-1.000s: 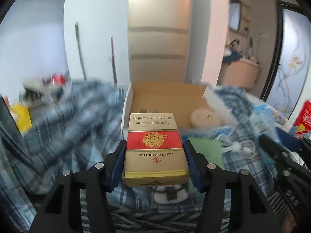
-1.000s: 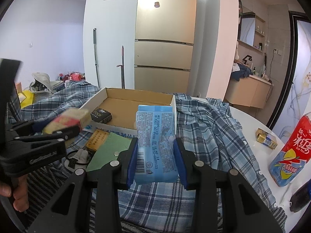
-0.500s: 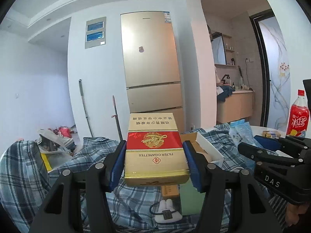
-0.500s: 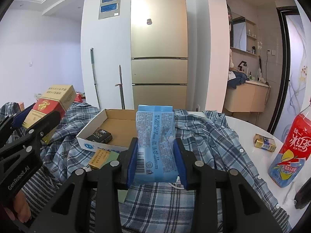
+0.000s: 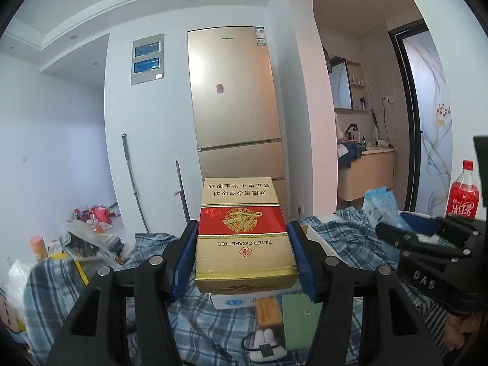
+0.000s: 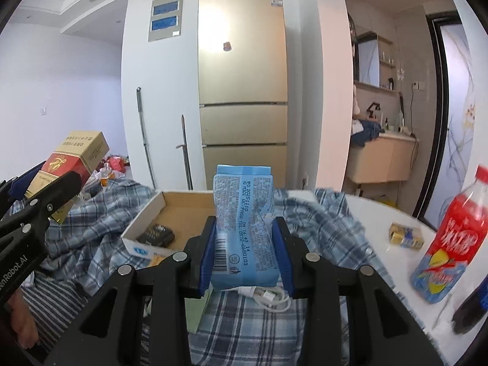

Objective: Organize soft objects
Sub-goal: 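Lift and carry the cigarette pack and blue packet over the box with both grippers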

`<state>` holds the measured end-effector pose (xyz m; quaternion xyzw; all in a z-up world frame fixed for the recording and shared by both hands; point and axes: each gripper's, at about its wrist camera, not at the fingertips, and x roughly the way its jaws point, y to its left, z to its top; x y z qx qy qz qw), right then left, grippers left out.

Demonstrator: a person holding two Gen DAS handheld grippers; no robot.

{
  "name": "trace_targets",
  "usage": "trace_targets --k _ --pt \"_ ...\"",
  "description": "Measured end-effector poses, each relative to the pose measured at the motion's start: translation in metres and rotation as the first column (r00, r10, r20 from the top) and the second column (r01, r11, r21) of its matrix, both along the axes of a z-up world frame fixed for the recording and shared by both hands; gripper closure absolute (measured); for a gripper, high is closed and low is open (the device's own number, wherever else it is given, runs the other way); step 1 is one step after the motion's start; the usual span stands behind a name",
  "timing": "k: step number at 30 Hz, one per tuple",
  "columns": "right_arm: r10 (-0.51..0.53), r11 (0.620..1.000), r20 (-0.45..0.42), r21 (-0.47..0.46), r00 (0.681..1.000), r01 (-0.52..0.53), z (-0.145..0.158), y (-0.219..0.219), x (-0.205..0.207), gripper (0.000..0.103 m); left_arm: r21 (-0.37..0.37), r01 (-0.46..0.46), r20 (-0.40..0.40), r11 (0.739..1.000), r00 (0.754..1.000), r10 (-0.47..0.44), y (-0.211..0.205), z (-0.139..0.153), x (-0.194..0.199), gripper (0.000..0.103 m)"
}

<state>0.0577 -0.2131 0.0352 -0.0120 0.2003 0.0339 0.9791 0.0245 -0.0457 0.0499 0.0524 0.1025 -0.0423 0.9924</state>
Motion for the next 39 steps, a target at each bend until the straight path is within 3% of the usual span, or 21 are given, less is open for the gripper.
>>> trace_targets --k 4,9,13,16,20,24,32,39 --pt "0.020 1.000 0.011 -0.002 1.000 -0.020 0.026 -0.001 0.002 0.068 -0.043 0.011 -0.030 0.999 0.999 -0.013 0.005 0.019 0.009 0.043" --pt "0.028 0.999 0.073 -0.035 0.997 -0.026 0.065 0.005 0.011 0.068 -0.040 0.000 0.046 0.999 0.999 0.002 0.004 0.053 0.012 0.043" --pt "0.002 1.000 0.143 0.021 0.990 -0.005 0.089 0.000 0.018 0.068 -0.090 0.008 0.098 0.996 0.995 0.000 0.010 0.085 0.012 0.043" --pt "0.017 0.998 0.138 0.060 0.990 -0.025 0.099 -0.002 0.030 0.068 -0.113 0.004 0.118 0.994 0.993 0.009 0.016 0.102 0.013 0.043" --pt "-0.010 0.999 0.154 0.051 0.988 0.002 0.116 0.002 0.049 0.068 -0.083 0.017 0.057 0.996 0.998 -0.012 0.010 0.117 0.032 0.043" --pt "-0.043 0.995 0.125 0.095 0.991 0.032 0.132 0.003 0.068 0.068 -0.118 0.019 -0.004 0.993 1.000 -0.019 0.007 0.123 0.058 0.043" --pt "0.021 0.997 0.025 0.075 0.999 -0.022 0.129 0.014 0.118 0.068 -0.078 0.000 -0.104 0.997 0.995 -0.008 -0.002 0.127 0.113 0.043" --pt "0.028 0.995 -0.036 0.097 0.999 -0.024 0.088 0.010 0.142 0.068 -0.109 -0.020 -0.175 0.994 0.984 0.000 0.010 0.099 0.156 0.043"
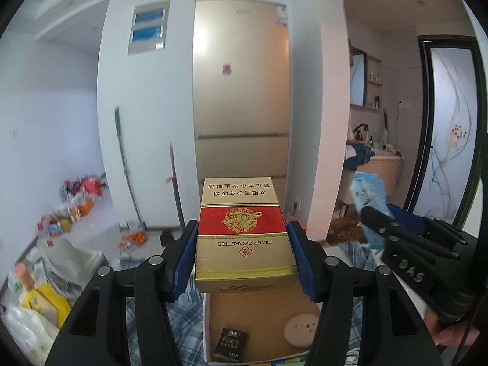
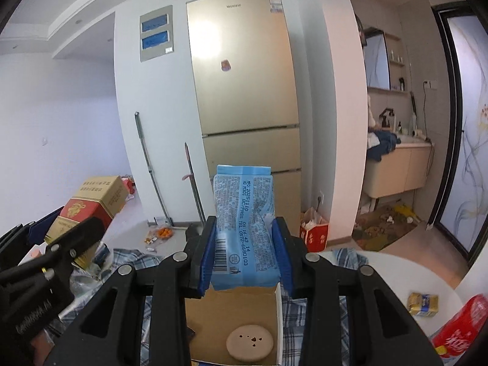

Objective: Organize soft objects
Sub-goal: 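Lift and carry the cigarette pack and blue packet over the box with both grippers, then lower both items into the box and open both grippers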

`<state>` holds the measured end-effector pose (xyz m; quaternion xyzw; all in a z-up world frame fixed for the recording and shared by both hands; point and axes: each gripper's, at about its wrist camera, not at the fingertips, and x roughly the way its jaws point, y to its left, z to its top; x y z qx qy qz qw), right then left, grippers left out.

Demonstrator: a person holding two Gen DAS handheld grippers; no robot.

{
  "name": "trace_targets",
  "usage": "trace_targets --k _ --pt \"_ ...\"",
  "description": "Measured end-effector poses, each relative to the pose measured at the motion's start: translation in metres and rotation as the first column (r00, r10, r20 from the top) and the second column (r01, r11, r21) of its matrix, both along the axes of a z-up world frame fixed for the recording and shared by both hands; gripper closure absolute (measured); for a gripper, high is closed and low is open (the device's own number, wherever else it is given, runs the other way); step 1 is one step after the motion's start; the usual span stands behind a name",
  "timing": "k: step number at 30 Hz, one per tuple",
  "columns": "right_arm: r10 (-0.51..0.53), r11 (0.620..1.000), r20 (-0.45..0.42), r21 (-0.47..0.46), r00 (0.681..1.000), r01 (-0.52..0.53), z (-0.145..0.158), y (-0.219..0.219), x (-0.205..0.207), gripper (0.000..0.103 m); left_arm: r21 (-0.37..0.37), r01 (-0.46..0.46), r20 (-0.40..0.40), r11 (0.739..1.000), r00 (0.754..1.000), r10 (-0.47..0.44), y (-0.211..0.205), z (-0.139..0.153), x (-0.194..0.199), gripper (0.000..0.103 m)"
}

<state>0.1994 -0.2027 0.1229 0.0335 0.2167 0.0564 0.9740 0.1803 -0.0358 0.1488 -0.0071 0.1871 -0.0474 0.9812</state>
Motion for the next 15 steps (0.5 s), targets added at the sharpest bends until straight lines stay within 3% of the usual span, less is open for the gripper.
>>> trace_targets --k 5,9,12,15 --pt "-0.004 0.999 -0.072 -0.044 0.997 0.001 -0.031 0.002 0.017 0.068 0.015 0.014 -0.091 1.000 0.996 -0.013 -0.004 -0.031 0.034 0.043" --pt "0.044 0.999 -0.093 -0.026 0.995 -0.046 -0.051 0.005 0.034 0.068 0.042 0.014 -0.131 0.999 0.991 -0.009 -0.008 -0.050 0.054 0.043" --pt "0.048 0.990 -0.096 -0.126 0.994 -0.060 -0.072 0.017 0.046 0.068 0.033 0.025 -0.166 0.999 0.986 -0.019 -0.005 -0.068 0.070 0.043" --pt "0.066 0.994 -0.174 -0.073 0.982 -0.080 -0.096 0.017 0.063 0.068 0.004 0.088 -0.216 0.996 0.973 -0.085 0.000 -0.088 0.090 0.043"
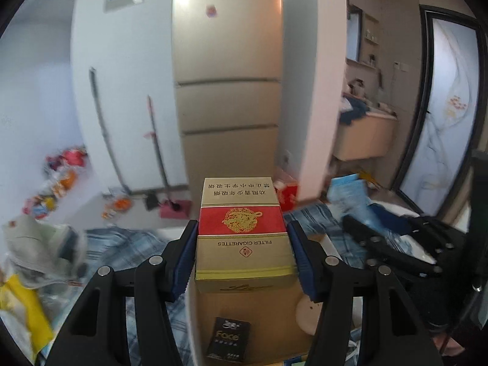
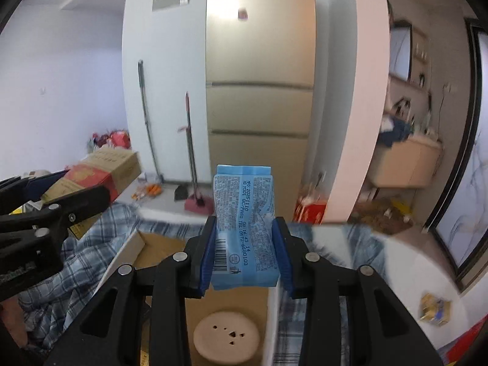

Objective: Organize soft objects
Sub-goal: 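Lower both items into the box and open both grippers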

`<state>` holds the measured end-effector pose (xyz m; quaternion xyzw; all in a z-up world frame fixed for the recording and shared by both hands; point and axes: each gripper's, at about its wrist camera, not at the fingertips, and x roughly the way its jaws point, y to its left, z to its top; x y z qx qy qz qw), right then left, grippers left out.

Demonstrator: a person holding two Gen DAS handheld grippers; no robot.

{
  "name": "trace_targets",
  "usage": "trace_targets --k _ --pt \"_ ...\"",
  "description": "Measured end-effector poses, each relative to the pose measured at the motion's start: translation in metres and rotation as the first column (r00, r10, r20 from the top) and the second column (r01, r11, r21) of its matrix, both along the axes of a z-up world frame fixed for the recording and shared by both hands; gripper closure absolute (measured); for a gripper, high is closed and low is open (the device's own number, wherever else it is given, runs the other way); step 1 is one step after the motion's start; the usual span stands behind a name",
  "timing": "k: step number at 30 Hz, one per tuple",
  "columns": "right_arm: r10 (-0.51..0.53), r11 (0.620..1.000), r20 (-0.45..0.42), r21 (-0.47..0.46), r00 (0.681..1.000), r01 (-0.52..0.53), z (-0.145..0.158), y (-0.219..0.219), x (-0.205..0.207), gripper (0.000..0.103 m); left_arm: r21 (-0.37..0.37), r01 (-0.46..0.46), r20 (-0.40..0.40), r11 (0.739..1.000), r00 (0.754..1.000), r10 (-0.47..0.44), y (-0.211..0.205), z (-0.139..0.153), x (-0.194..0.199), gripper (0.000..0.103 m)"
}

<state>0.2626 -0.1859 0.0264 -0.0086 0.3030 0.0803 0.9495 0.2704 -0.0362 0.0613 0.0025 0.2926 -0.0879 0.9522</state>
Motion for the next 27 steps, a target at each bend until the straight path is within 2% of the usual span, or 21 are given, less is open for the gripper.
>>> trace_targets --k 5,8,10,17,27 --pt "-0.008 1.000 -0.079 -0.007 0.997 0.007 -0.029 -0.001 0.019 0.068 0.043 -0.040 -0.079 0.998 0.996 0.044 0.008 -0.028 0.029 0.043" --pt "0.036 0.997 -0.182 0.077 0.983 -0.022 -0.047 -0.007 0.032 0.068 0.056 -0.018 -0.124 0.998 0.992 0.025 0.010 -0.043 0.039 0.043" --pt "0.037 0.996 -0.213 0.081 0.976 -0.020 -0.057 -0.009 0.036 0.068 0.068 -0.027 -0.152 0.997 0.988 0.037 0.010 -0.053 0.045 0.043" --pt "0.045 0.999 -0.246 0.026 0.968 -0.040 -0.073 -0.002 0.037 0.068 0.078 -0.003 -0.255 0.997 0.967 0.023 0.012 -0.085 0.062 0.043" --pt "0.005 0.999 -0.225 -0.048 0.974 -0.016 -0.089 0.003 0.041 0.068 0.061 -0.015 -0.297 0.998 0.954 0.032 0.013 -0.111 0.071 0.043"
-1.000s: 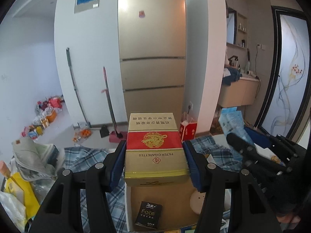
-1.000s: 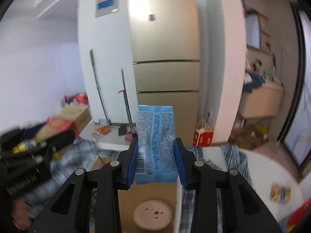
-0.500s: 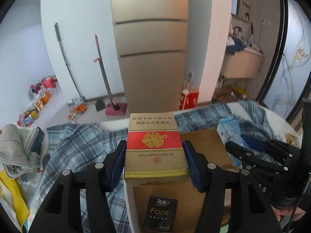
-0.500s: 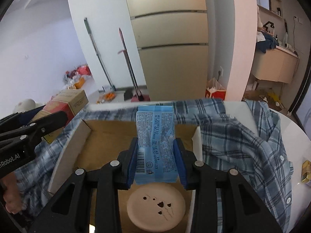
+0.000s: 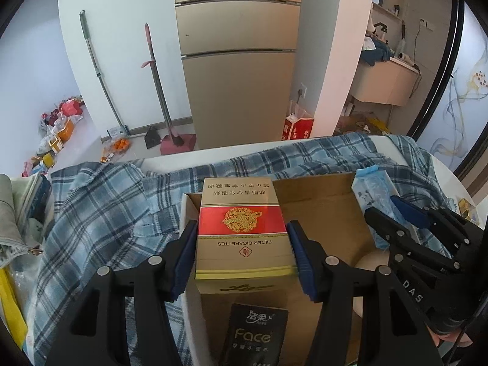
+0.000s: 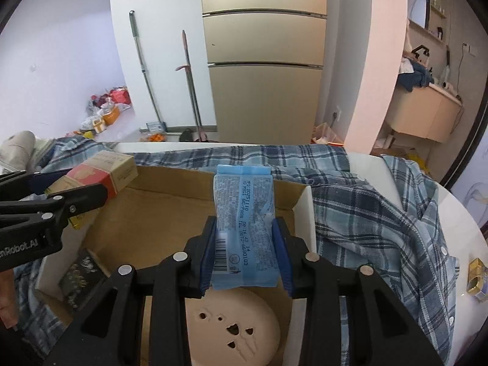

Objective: Organize soft objects
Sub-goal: 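Lower both items into the box and open both grippers, then raise both grippers out of the box and back away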

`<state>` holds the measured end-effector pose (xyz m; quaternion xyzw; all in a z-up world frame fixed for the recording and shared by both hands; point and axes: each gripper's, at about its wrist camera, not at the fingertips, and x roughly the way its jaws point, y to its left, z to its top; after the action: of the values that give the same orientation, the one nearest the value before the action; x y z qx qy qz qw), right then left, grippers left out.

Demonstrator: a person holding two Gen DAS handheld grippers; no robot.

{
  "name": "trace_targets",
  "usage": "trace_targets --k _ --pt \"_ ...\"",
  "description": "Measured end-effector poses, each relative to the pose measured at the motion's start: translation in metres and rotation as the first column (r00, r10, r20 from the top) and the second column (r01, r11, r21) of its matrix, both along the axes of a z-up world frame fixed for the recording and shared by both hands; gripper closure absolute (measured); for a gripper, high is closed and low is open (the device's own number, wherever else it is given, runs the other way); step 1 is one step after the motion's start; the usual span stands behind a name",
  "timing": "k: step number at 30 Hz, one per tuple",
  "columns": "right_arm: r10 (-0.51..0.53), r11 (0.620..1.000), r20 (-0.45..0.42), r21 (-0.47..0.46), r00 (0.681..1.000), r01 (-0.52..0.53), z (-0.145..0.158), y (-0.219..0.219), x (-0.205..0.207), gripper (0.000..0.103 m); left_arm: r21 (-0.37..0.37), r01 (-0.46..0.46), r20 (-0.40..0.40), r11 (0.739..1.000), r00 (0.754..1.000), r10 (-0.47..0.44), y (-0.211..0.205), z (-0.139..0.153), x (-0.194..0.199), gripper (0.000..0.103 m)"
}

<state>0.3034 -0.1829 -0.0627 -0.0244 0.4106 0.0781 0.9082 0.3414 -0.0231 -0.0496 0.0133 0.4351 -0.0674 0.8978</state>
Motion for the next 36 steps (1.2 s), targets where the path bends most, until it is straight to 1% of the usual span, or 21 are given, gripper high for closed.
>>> trace_targets --k 6,9,10,11,13,14,15,16,18,22,25,28,33,35,36 --pt "-0.010 0.999 -0.035 0.037 0.999 0.011 -0.007 -0.005 0.005 0.068 0.016 0.001 -0.009 1.000 1.000 -0.001 -0.005 -0.010 0.003 0.043" --pt "-0.006 0.999 -0.046 0.043 0.999 0.008 -0.008 -0.005 0.006 0.068 0.016 0.011 -0.015 1.000 1.000 -0.011 -0.005 -0.011 0.004 0.040" --pt "-0.001 0.999 -0.051 0.046 0.999 0.004 -0.009 -0.005 0.006 0.068 0.016 0.017 -0.009 1.000 1.000 -0.017 -0.006 -0.011 0.003 0.035" --pt "0.002 0.999 -0.054 0.047 0.999 0.000 -0.009 -0.004 0.005 0.068 0.021 0.016 -0.003 1.000 1.000 -0.016 -0.006 -0.010 0.003 0.026" --pt "0.008 0.999 -0.054 0.041 0.999 -0.006 -0.010 -0.002 0.004 0.067 0.032 0.008 0.019 0.999 1.000 -0.008 -0.007 -0.008 0.001 0.018" --pt "0.010 0.999 -0.049 0.036 0.999 -0.008 -0.010 0.000 0.003 0.067 0.038 0.006 0.034 0.999 0.999 -0.007 -0.007 -0.006 0.000 0.018" --pt "0.016 0.999 -0.044 0.032 0.999 -0.015 -0.009 0.002 0.003 0.065 0.039 0.005 0.038 0.999 0.999 -0.007 -0.008 -0.006 -0.001 0.018" --pt "0.021 0.999 -0.042 0.031 0.999 -0.019 -0.008 0.002 0.002 0.055 0.038 0.003 0.045 0.999 0.999 -0.005 -0.007 -0.004 -0.002 0.018" --pt "0.015 0.999 -0.032 0.039 0.999 -0.013 -0.007 0.002 0.001 0.041 0.027 -0.008 0.063 1.000 0.998 0.006 -0.004 0.000 -0.003 0.018" --pt "0.004 0.999 -0.012 0.045 1.000 -0.003 -0.002 -0.001 -0.001 0.041 0.022 -0.023 0.089 0.999 0.996 0.021 0.002 0.008 -0.008 0.018" --pt "-0.006 0.999 -0.002 0.040 1.000 0.006 0.002 -0.004 -0.001 0.041 0.038 -0.035 0.131 0.999 0.991 0.030 0.005 0.019 -0.014 0.018" --pt "-0.025 0.999 0.045 0.036 0.999 0.024 0.013 -0.007 -0.006 0.041 0.012 -0.060 0.185 0.998 0.981 0.057 0.012 0.036 -0.022 0.018" --pt "-0.062 0.996 0.119 0.075 0.991 0.054 0.036 -0.018 -0.014 0.041 -0.002 -0.062 0.278 0.998 0.959 0.060 0.015 0.062 -0.039 0.018" --pt "-0.080 0.995 0.147 0.074 0.986 0.070 0.044 -0.020 -0.017 0.041 -0.021 -0.070 0.322 0.997 0.944 0.073 0.017 0.073 -0.047 0.017" --pt "-0.099 0.994 0.172 0.055 0.980 0.091 0.048 -0.020 -0.020 0.039 -0.036 -0.071 0.343 0.997 0.936 0.079 0.019 0.078 -0.051 0.017"
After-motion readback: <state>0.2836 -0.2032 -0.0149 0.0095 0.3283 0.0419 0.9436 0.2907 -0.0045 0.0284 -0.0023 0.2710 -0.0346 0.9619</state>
